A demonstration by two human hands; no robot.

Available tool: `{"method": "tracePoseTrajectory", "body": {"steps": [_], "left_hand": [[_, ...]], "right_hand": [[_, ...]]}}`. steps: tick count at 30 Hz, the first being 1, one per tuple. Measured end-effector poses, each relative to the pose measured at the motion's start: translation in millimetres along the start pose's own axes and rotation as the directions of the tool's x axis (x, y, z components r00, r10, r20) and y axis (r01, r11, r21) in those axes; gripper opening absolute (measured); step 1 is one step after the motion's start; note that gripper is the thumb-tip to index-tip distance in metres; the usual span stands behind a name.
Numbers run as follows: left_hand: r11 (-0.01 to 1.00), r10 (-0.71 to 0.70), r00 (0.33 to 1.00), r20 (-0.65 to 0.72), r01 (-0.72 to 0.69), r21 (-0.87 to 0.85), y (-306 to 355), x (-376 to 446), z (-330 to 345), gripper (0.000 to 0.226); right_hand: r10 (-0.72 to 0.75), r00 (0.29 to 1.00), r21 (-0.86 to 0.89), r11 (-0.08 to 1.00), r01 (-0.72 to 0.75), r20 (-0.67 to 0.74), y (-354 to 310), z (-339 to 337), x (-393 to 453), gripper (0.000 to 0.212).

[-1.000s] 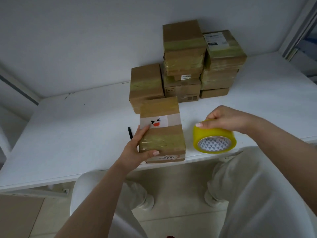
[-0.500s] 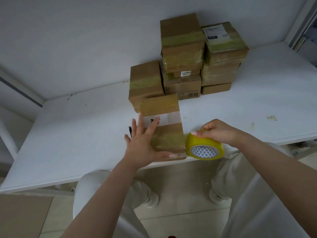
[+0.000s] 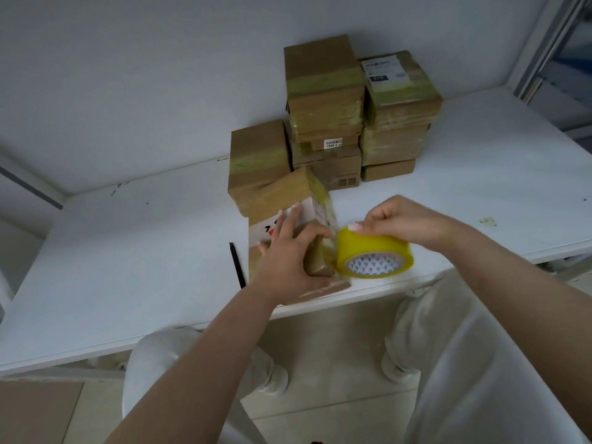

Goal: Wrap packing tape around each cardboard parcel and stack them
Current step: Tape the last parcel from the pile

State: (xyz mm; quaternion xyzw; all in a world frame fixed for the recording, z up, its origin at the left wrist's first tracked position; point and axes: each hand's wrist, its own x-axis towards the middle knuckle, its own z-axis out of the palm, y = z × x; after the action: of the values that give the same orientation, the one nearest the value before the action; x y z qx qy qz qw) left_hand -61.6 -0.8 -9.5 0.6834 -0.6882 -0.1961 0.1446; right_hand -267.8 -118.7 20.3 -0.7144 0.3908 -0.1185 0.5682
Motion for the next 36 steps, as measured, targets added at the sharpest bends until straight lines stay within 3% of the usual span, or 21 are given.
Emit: {"method": "tracePoseTrajectory", "body": {"steps": [2,5,7,10,15,18,20,23,26,30,36], "left_hand": [[0.969,0.046,0.994,-0.102,-0.070,-0.237,-1.6,-3.3,-3.4,0.072],[0.890,0.019,0.972,-0.236,-0.124,-0.438,-9.6,-11.6,4.7,0.076],[0.836,-0.026,0.967,-0.253,-0.118,-0.536,-17.5,-22.2,10.4,0.074],[0.765,-0.092,0.975,-0.201,-0.060,-0.642,-29.4,-36.7,9.0,0.072],[0.696,-0.247,0.967,-0.066,0.130,-0.707,-35.3,-44.1,-2.6,0.083],[0.633,-0.262,0.965,0.022,0.189,-0.751,-37.0,-48.9,-5.4,0.075],[0.621,-0.256,0.967,0.021,0.181,-0.762,-41.9,-49.1,-3.9,0.075],[0.602,-0.232,0.973,0.002,0.145,-0.786,-47.8,-49.8,-3.4,0.077],[0.623,-0.179,0.984,0.001,0.114,-0.774,-48.5,-48.7,-4.0,0.082],[0.634,-0.181,0.983,0.004,0.120,-0.764,-48.4,-46.1,-3.0,0.083],[0.660,-0.171,0.985,0.002,0.116,-0.742,-50.5,-47.6,-2.4,0.085]], "right_hand": [[-0.055,0.998,-0.018,0.998,0.055,0.040,-28.5,-13.9,-2.3,0.055],[-0.123,0.986,-0.020,0.992,0.126,0.111,-60.7,-23.4,-1.5,0.059],[-0.127,0.978,-0.069,0.988,0.141,0.167,-70.8,-12.0,2.2,0.066],[-0.124,0.972,-0.068,0.988,0.140,0.200,-80.8,21.2,8.6,0.056],[-0.114,0.969,-0.121,0.982,0.143,0.221,-98.3,52.3,22.8,0.055],[-0.114,0.963,-0.108,0.984,0.144,0.243,-98.9,54.8,25.9,0.065],[-0.127,0.960,-0.118,0.980,0.160,0.249,-98.7,53.5,24.7,0.073],[-0.133,0.970,-0.210,0.962,0.176,0.204,-96.9,32.3,13.7,0.064],[-0.040,0.991,-0.287,0.955,0.076,0.131,-74.0,-2.8,2.4,0.072],[0.065,0.994,-0.162,0.985,-0.050,0.091,-27.9,-4.2,-0.4,0.053],[0.129,0.989,-0.015,0.992,-0.128,0.067,6.0,9.0,4.0,0.042]]}}
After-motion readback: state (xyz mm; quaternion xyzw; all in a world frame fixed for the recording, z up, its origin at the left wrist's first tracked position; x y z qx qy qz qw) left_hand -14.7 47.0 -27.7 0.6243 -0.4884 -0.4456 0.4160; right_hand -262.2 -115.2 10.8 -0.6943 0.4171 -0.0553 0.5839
